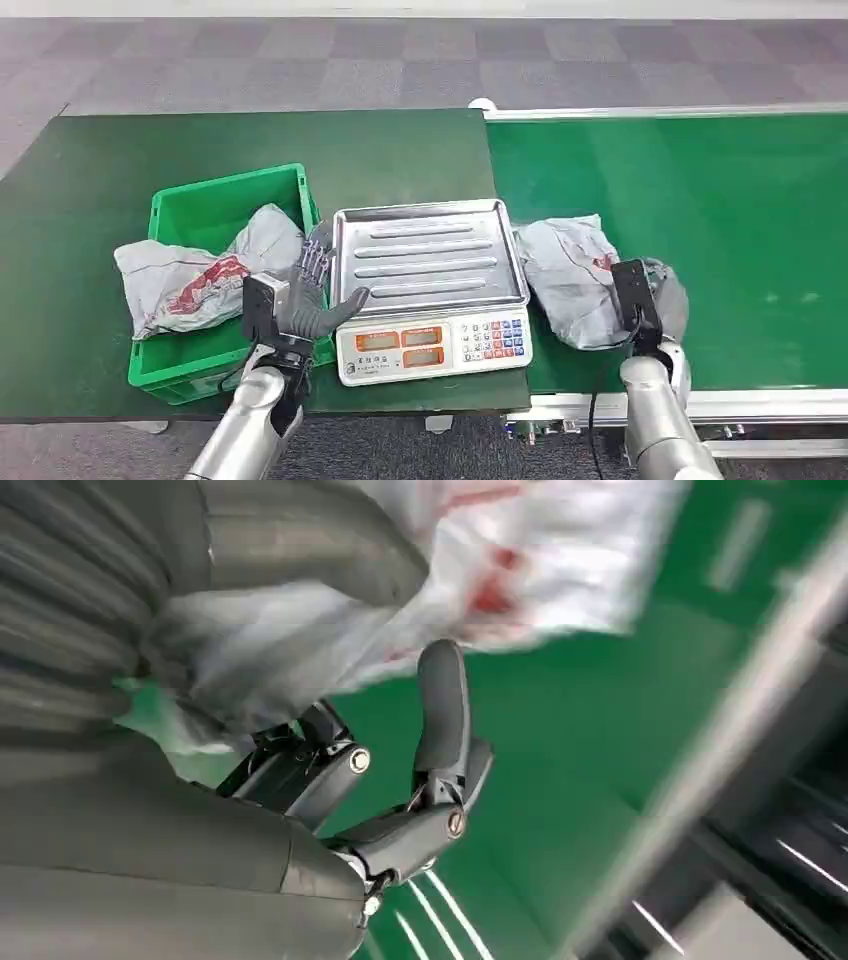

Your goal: Moved the parcel from conveyor to table for the left to box.

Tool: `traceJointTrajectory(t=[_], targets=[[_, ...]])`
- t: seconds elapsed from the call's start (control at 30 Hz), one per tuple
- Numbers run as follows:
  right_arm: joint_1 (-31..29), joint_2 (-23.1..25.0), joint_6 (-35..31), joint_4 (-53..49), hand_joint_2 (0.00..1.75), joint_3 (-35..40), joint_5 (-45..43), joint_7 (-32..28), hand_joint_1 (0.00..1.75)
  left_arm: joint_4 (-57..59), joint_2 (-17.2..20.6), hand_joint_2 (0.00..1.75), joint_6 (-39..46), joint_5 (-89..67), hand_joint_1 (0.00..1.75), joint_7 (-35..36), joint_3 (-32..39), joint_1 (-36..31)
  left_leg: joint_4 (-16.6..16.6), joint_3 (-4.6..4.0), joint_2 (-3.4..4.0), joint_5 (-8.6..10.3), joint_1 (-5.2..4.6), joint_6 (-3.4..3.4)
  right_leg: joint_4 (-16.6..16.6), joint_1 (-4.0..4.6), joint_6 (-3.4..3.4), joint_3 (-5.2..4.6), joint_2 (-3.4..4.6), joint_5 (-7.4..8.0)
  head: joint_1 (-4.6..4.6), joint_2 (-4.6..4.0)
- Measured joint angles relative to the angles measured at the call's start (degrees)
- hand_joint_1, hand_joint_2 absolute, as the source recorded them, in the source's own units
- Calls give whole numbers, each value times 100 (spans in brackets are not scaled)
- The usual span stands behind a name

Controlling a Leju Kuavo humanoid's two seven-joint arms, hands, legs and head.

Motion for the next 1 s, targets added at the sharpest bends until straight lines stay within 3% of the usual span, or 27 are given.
traceJointTrajectory(t=[0.37,0.4,0.43,0.47,0.53,0.77,1.0], targets=[[273,-147,-267,-1600,175,727,-297,33,175,2,48,175,31,-2,0,-68,0,9,0,-2,0,-1,0,0,-1,0,3,-2,2,-4,0,0],[304,-153,-278,-1689,175,757,-336,7,61,2,50,175,37,-2,0,-72,0,9,0,-2,0,-1,0,0,-1,0,3,-2,2,-4,0,0],[326,-166,-274,-1749,175,784,-365,-6,61,2,50,175,39,-2,0,-77,0,9,0,-3,0,-1,0,0,-1,0,3,-2,2,-4,0,0],[335,-179,-256,-1820,175,823,-378,-4,0,2,52,175,39,-2,0,-85,0,9,0,-2,0,-1,0,0,-1,0,3,-2,2,-4,0,0],[335,-195,-146,-1890,175,873,-314,163,0,2,52,175,42,-2,0,-90,0,9,0,-2,1,-1,0,0,-1,1,3,-2,3,-4,0,0],[210,-291,262,-1301,175,1118,984,1863,0,2,50,175,18,-46,0,-48,0,6,0,-3,0,-1,0,1,-1,0,3,-1,1,-4,0,0],[-109,-302,150,294,175,1118,1097,2042,0,-4,41,175,2,-74,0,37,0,4,0,-4,-2,-1,0,0,-1,0,3,-2,-1,-4,0,0]])
